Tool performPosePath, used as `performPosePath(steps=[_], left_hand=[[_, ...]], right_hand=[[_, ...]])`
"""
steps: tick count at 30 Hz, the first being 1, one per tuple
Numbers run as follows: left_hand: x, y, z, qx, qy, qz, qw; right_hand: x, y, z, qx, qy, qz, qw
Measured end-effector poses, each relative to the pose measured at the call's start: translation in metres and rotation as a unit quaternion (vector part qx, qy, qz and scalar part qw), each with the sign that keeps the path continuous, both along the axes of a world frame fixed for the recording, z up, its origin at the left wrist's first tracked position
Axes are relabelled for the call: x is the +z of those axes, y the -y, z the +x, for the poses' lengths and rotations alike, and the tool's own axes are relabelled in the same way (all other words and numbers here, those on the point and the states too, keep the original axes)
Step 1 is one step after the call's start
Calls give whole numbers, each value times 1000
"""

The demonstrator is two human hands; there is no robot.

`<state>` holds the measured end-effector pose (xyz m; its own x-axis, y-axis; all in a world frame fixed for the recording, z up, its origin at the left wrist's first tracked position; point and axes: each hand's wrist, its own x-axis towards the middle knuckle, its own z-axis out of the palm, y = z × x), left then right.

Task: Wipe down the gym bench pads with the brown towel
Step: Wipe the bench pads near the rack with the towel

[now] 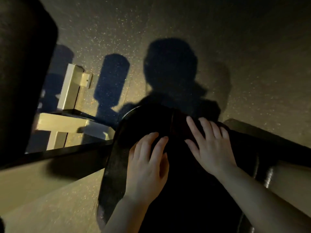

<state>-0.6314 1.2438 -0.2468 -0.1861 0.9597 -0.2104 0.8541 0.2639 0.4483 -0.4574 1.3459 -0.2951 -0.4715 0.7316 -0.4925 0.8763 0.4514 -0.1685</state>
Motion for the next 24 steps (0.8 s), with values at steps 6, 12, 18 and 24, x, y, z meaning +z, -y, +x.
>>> performPosePath(steps=[6,12,18,24], left_hand=[[-9,-5,39,-112,-48,-37,992],[-22,10,62,-205,-111,-124,965],[-24,8,74,-201,-131,-133,961],[-28,1,77,-130,-69,-81,986]], right_hand=[[-7,46,67,-63,-6,22,998],[-4,107,96,-175,-25,4,984],[-11,96,100,-188,-76,6,979],[-29,49,117,-236,-115,14,965]])
